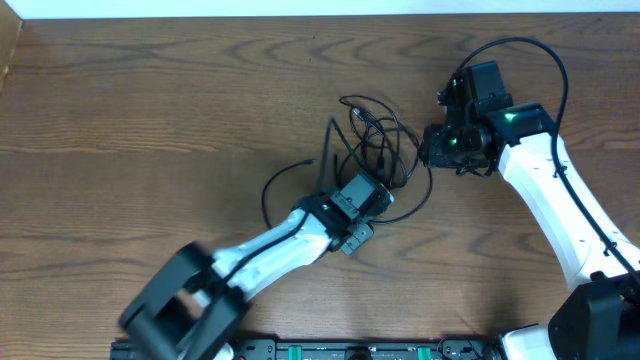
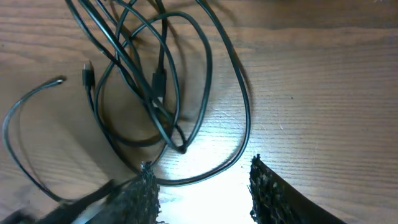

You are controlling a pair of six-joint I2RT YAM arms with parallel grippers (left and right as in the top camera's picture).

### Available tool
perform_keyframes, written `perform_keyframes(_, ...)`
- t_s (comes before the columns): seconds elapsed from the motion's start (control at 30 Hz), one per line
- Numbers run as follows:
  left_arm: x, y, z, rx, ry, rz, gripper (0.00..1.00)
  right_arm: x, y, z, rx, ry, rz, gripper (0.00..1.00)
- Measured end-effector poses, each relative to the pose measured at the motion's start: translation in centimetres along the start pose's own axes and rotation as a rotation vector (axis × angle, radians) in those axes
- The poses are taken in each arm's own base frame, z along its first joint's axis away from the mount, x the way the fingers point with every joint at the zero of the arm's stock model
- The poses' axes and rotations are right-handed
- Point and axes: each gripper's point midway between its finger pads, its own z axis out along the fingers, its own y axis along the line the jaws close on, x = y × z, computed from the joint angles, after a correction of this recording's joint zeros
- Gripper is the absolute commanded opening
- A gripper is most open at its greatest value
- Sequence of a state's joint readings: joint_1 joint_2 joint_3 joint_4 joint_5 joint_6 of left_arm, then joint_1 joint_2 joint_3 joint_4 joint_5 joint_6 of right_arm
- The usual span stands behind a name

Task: Untangle cables
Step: 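Hold the black cables with both grippers and pull them apart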

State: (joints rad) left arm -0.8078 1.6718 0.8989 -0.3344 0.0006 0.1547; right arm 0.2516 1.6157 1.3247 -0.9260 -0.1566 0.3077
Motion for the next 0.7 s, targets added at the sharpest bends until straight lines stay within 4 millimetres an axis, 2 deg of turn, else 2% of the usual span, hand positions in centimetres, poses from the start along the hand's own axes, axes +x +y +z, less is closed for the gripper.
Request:
perform_keyframes(0.13,-3.2,1.0,-6.6,-0.035,-0.191,-0.027,0.07,0.0,0.0,0.0,-0.003,0.001,0.0,0.48)
perform_keyframes(0.23,-5.2,1.7,-12.7,-0.058,-0.378,-0.058,0.07,0.1,0.6,0.0,-0.033,0.008,0.001,0.49)
perform_keyframes(0.27,-5.5,1.9,-14.4,-0.062,-0.424,-0.067,0.08,0.2,1.0,0.0,-0.057,0.015,0.002,0.49)
perform_keyframes(0.33,-5.6,2.0,-16.4,-0.063,-0.478,-0.083,0.08,0.4,1.9,0.0,-0.092,0.023,-0.008,0.5)
perform_keyframes(0.57,-5.1,2.0,-16.9,-0.062,-0.477,-0.087,0.07,1.5,6.1,0.1,-0.185,0.035,-0.097,0.55)
perform_keyframes(0.7,-5.1,2.0,-16.9,-0.061,-0.476,-0.087,0.07,0.7,8.4,-0.1,-0.258,-0.01,-0.14,0.56)
